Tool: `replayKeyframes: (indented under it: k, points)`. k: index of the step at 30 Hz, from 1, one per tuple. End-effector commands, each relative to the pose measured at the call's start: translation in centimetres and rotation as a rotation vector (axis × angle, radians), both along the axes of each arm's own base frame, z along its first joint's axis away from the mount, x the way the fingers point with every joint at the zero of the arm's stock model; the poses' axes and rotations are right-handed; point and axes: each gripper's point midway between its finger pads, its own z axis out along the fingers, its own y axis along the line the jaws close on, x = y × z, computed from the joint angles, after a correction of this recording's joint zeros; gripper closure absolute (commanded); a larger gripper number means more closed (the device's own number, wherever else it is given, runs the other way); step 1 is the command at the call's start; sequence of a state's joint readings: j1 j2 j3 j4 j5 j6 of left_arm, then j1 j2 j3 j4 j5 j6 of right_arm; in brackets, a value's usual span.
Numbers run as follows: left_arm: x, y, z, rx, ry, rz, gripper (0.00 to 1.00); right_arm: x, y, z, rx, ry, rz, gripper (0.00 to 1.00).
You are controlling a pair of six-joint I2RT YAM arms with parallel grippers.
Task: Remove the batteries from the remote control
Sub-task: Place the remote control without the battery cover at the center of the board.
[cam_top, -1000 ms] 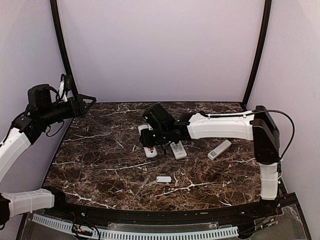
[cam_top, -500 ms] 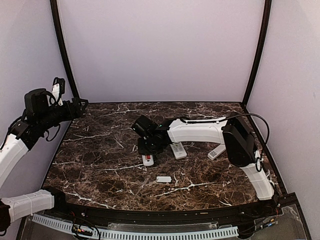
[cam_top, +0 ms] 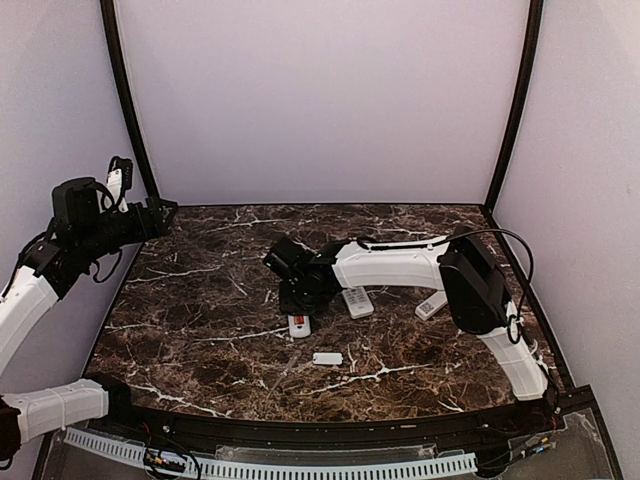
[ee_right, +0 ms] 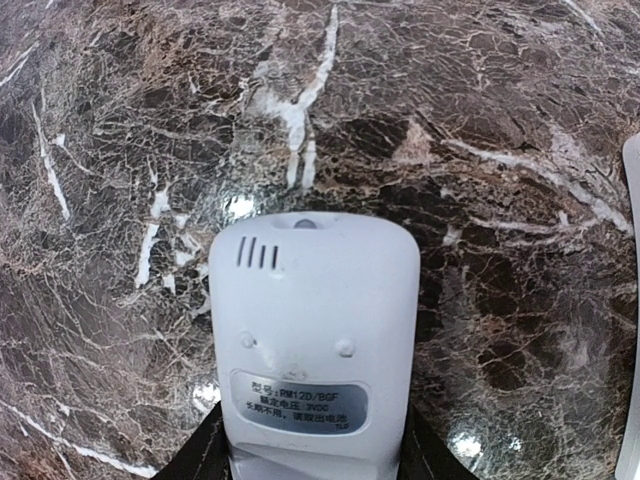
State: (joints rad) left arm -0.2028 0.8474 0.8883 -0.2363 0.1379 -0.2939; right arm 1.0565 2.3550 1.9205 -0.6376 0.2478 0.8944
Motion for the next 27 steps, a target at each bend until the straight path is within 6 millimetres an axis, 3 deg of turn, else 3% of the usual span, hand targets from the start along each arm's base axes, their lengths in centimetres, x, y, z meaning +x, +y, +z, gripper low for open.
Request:
replayKeyframes:
  k: [1, 16, 19, 23, 27]
  points:
    - [-0.1, 0.1, -0.9, 0.011, 0.03, -0.003, 0.18, 0.5, 0.3, -0.2, 0.012, -0.014, -0.017, 0.6]
    - [0.3, 0.0, -1.5, 0.013, 0.054, -0.003, 0.19, 0.5, 0.3, -0.7, 0.009, -0.02, -0.011, 0.42]
    - [0.3, -0.1, -1.5, 0.013, 0.054, -0.005, 0.19, 0.6, 0.2, -0.5, 0.006, -0.025, -0.01, 0.34]
    - [0.3, -0.5, -1.5, 0.0, 0.052, -0.026, 0.19, 0.8, 0.1, 1.0, 0.012, -0.058, -0.002, 0.25]
    - [0.4, -2.5, -2.3, -0.065, 0.083, -0.124, 0.22, 1.4, -0.4, 4.5, 0.051, -0.138, 0.005, 0.16]
